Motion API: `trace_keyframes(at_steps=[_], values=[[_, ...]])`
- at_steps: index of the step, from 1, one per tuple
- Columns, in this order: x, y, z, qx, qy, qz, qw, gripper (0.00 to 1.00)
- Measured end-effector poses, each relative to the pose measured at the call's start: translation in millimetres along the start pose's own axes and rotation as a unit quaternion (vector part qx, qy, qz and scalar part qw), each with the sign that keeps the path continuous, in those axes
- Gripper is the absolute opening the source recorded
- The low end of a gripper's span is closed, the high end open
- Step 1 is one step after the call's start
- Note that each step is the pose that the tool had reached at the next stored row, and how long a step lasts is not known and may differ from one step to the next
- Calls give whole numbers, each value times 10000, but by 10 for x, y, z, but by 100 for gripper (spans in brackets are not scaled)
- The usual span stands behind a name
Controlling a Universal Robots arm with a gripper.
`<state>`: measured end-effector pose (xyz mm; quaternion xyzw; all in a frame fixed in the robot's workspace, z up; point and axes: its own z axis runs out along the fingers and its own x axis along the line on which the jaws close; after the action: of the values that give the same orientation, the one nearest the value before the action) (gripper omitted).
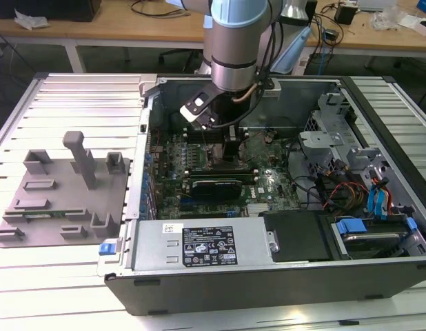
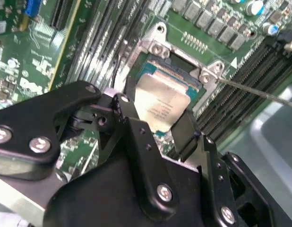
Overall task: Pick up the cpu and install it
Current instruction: 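Place the cpu into insertion slot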
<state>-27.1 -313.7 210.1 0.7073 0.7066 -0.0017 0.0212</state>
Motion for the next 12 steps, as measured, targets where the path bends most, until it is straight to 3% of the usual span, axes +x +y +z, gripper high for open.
trace_keyframes(at_steps=[12], values=[[3,-2,75,3,-2,83,10000,55]])
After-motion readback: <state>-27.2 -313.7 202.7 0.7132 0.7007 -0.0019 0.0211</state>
